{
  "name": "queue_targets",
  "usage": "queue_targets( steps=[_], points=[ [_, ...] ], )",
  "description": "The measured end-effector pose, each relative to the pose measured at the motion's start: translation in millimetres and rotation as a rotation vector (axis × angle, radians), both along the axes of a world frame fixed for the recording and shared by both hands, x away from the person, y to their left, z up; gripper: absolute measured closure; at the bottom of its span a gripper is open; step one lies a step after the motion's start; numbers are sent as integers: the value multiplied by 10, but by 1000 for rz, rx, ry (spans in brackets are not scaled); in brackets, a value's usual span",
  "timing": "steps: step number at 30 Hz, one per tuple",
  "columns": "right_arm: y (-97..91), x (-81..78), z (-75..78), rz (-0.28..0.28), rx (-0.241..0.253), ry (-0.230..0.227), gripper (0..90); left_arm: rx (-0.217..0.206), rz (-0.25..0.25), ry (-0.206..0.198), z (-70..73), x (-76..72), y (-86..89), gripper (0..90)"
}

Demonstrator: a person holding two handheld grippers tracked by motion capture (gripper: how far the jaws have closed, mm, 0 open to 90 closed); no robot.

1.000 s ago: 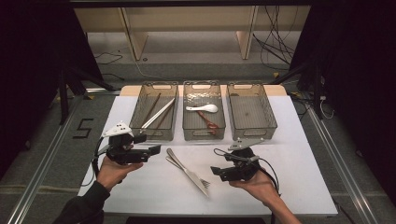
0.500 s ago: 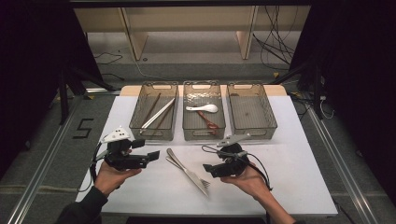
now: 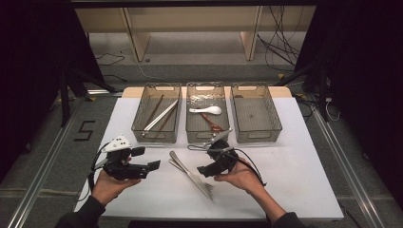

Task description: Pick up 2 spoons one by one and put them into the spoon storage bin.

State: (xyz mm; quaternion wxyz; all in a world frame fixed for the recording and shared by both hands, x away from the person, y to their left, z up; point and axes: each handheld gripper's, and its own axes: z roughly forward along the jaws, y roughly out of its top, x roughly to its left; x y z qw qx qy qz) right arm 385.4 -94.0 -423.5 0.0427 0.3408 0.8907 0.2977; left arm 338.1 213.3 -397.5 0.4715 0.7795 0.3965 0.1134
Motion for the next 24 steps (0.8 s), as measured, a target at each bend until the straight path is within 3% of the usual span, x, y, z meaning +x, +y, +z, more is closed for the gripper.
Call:
queue_targets(
  steps=[14,24],
  points=[
    [312,89,-128,61,-76,22,315,18,-11,-6,-6,-60,-6,171],
    [487,113,-237,79,-104,29,346,29,-24,-5,-1,-93,-8,167]
  ],
)
